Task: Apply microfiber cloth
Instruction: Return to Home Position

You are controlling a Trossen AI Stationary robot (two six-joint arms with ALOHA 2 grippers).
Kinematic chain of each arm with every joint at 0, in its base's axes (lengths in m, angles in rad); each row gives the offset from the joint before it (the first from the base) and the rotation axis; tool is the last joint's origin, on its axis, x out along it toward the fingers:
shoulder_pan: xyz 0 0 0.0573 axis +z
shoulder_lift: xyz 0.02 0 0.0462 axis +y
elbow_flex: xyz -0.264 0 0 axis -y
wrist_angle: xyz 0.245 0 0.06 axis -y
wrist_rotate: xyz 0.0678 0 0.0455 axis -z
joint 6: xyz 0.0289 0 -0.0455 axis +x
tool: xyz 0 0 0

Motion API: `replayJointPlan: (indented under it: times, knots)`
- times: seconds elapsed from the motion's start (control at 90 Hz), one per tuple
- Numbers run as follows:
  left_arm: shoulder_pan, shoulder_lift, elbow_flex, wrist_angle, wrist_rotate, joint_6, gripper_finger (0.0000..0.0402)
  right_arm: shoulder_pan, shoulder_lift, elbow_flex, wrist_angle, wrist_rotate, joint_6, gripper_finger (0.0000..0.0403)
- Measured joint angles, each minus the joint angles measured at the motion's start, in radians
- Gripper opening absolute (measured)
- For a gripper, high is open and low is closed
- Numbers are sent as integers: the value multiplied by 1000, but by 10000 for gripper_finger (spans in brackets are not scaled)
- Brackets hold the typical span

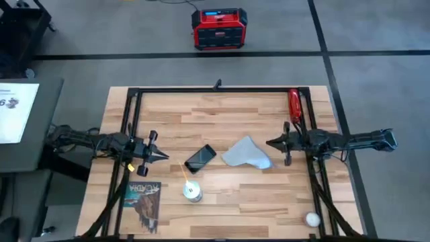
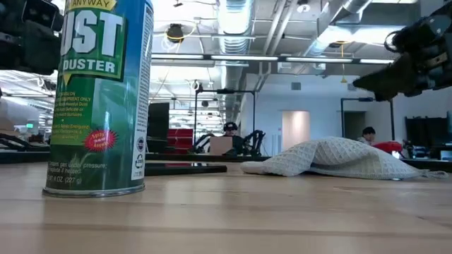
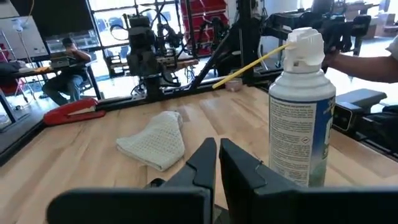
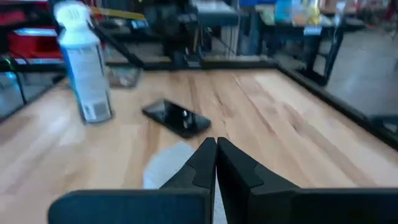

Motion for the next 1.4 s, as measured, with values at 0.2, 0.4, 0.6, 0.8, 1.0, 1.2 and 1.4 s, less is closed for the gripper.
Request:
replayJointPlan:
  times: [0.2,0.4,0.6,0.8,1.0,1.2,1.4]
  knots:
    - [0,-73,37,-82,5,8,0,30,-133,1,-33,1,-38,0]
    - [-4,-77,57,-131,20,8,0,34,-131,1,-36,-1,-70,0]
    - [-5,-77,105,-179,37,-6,0,32,-133,1,-40,-6,-98,0]
    - [-5,-76,161,-166,48,115,0,-8,-130,1,-43,-5,-84,0]
    - [-5,-76,114,-190,41,75,0,-47,-128,1,-43,-1,-40,0]
    - [-5,-74,2,18,84,-4,0,-59,-129,1,-44,1,-20,0]
    - [-5,-76,0,42,125,-43,0,-59,-128,1,-43,2,62,0]
